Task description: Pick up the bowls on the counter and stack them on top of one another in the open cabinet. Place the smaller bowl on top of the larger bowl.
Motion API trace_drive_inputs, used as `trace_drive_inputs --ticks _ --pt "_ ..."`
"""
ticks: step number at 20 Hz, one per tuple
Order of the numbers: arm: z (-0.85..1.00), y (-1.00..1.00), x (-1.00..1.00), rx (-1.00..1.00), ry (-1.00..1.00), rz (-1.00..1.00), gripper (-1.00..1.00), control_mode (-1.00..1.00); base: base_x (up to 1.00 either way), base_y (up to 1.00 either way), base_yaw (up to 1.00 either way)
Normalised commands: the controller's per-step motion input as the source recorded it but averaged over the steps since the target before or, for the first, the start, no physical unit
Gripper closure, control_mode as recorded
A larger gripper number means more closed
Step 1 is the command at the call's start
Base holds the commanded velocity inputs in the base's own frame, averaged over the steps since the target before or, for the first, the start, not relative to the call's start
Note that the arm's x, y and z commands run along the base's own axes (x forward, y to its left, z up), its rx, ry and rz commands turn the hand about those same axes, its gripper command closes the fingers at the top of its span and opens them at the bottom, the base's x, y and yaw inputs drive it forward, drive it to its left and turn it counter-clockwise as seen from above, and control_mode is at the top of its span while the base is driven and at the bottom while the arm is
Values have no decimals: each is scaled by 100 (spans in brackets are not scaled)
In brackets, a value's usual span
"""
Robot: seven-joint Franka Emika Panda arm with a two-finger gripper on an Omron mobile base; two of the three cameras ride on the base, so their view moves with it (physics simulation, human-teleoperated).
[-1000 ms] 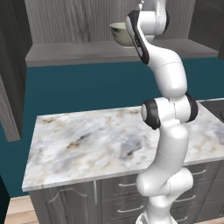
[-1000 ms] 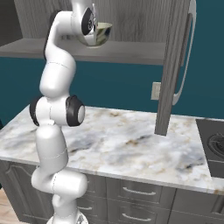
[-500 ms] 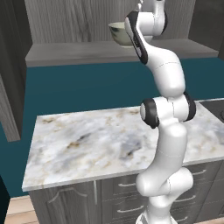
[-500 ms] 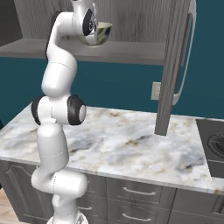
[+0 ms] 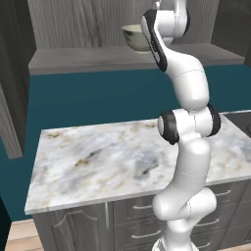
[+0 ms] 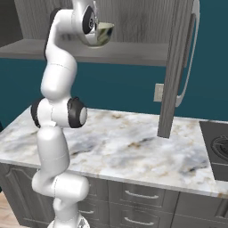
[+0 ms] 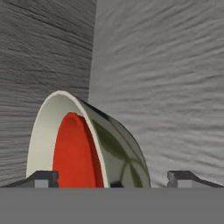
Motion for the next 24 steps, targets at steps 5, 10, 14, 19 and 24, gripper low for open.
trace_drive_inputs --ticks 5,10,14,19,24 --pt "1 0 -52 0 -6 0 -100 -100 0 0 0" --pt "-6 0 -68 0 -9 0 -100 -100 0 0 0" --pt "-32 -3 -90 0 -5 0 -100 -100 0 0 0" --pt "-27 -6 -100 0 -3 0 -100 -100 0 0 0" --pt "-31 -6 -100 0 -2 0 -100 -100 0 0 0"
